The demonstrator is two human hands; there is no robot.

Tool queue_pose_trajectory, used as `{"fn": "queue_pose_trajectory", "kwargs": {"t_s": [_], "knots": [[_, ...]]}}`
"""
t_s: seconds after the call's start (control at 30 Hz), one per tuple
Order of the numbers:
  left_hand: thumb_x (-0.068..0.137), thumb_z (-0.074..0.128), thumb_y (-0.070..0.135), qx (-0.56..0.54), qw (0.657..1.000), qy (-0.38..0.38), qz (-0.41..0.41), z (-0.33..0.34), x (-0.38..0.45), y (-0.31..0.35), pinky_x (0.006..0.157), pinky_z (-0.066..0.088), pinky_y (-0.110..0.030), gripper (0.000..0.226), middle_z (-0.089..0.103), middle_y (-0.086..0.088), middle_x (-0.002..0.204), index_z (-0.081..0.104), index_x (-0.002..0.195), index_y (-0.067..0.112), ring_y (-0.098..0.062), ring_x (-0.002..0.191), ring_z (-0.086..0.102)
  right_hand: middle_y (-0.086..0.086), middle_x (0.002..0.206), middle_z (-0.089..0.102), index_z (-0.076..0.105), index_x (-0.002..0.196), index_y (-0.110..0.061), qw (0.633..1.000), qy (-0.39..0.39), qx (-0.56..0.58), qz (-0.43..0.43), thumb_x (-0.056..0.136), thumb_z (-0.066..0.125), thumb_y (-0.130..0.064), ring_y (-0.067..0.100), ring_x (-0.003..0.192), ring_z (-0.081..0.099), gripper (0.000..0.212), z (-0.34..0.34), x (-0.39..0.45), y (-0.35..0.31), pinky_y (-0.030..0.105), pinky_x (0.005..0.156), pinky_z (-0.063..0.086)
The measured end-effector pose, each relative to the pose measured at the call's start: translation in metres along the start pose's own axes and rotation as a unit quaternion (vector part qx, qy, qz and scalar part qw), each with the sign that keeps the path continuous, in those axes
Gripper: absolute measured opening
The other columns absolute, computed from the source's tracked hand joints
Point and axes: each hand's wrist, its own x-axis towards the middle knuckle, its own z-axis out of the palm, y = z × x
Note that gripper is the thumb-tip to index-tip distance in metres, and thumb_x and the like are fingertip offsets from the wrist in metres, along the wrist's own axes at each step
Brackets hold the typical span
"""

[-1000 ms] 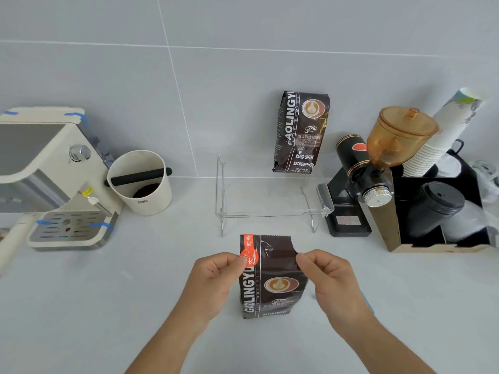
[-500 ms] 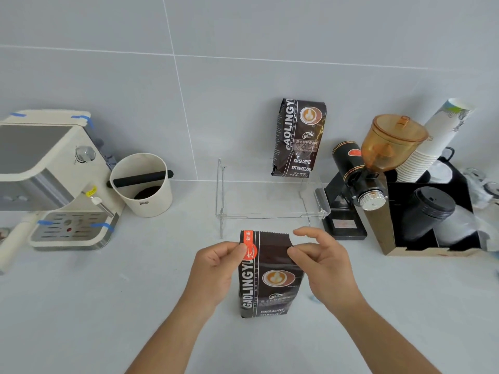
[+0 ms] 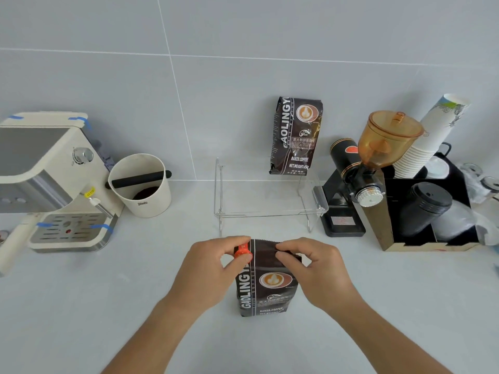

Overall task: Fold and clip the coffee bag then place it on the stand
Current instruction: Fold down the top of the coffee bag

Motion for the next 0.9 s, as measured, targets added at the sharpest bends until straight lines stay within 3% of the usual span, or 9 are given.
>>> {"fn": "queue_pose_trajectory", "kwargs": {"t_s": [0.1,0.2,0.37,0.47,0.6,0.73,0.8,0.9], "knots": [[0.084,0.073,0.025,0.041,0.999,-0.011,0.025,-0.002,0.001,-0.001,0.072,0.051,-0.026,0.013,0.068,0.014,0.08,0.075,0.095,0.032,-0.005,0.077,0.063,-0.011,0.082,0.07,0.075,0.075,-0.025,0.999,-0.014,-0.02,-0.027,0.079,0.076,-0.006,0.003,0.077,0.063,0.02,-0.001,0.0,0.001,0.004,0.054,0.04],[0.085,0.07,0.027,0.047,0.998,-0.014,0.031,-0.001,0.003,-0.004,0.068,0.046,-0.021,0.005,0.056,0.013,0.084,0.074,0.087,0.03,-0.008,0.079,0.058,-0.007,0.07,0.06,0.075,0.074,-0.018,0.998,-0.022,-0.032,-0.057,0.079,0.075,-0.002,0.005,0.072,0.058,0.016,-0.002,0.001,0.0,0.004,0.056,0.038],[0.087,0.069,0.01,-0.013,0.999,-0.027,0.033,0.006,0.0,-0.009,0.068,0.043,-0.006,0.016,0.071,0.012,0.08,0.07,0.079,0.023,-0.001,0.08,0.065,-0.008,0.073,0.062,0.071,0.071,-0.021,0.998,-0.036,-0.023,-0.047,0.08,0.073,-0.003,0.005,0.075,0.058,0.02,-0.004,0.0,0.0,0.004,0.058,0.038],[0.085,0.071,0.008,-0.053,0.998,-0.019,0.007,0.01,-0.002,-0.011,0.062,0.04,-0.001,0.024,0.071,0.019,0.085,0.069,0.076,0.03,0.002,0.076,0.066,-0.007,0.078,0.069,0.07,0.069,-0.034,0.999,-0.049,-0.006,-0.008,0.082,0.073,-0.01,0.004,0.078,0.061,0.027,-0.006,0.001,0.0,0.006,0.058,0.041],[0.083,0.074,0.009,-0.139,0.989,-0.016,-0.047,0.015,-0.001,-0.015,0.065,0.046,-0.008,0.028,0.074,0.008,0.078,0.072,0.082,0.037,-0.006,0.071,0.067,-0.015,0.079,0.073,0.069,0.07,-0.039,0.995,-0.078,0.03,0.061,0.083,0.071,-0.014,0.0,0.073,0.065,0.028,-0.007,0.004,0.001,0.005,0.065,0.045],[0.085,0.07,0.008,-0.207,0.974,-0.044,-0.082,0.02,0.0,-0.017,0.065,0.047,-0.013,0.028,0.07,0.006,0.069,0.073,0.089,0.036,-0.004,0.064,0.061,-0.006,0.061,0.072,0.072,0.073,-0.034,0.981,-0.093,0.105,0.134,0.085,0.069,-0.008,0.006,0.055,0.059,0.029,-0.002,0.01,-0.001,0.017,0.057,0.047],[0.082,0.074,0.005,-0.217,0.969,-0.063,-0.097,0.02,0.0,-0.018,0.069,0.051,-0.016,0.033,0.074,0.006,0.077,0.075,0.088,0.037,-0.006,0.069,0.066,0.0,0.062,0.074,0.075,0.071,-0.029,0.971,-0.087,0.142,0.174,0.085,0.068,-0.003,0.016,0.059,0.063,0.03,0.0,0.013,0.0,0.029,0.06,0.051],[0.069,0.084,0.009,-0.191,0.972,-0.096,-0.096,0.019,-0.004,-0.02,0.078,0.054,-0.016,0.046,0.075,0.013,0.093,0.072,0.091,0.047,-0.005,0.083,0.07,0.002,0.066,0.076,0.077,0.07,-0.02,0.953,-0.1,0.182,0.221,0.086,0.067,0.0,0.019,0.062,0.067,0.028,-0.001,0.017,0.001,0.028,0.058,0.055]]}}
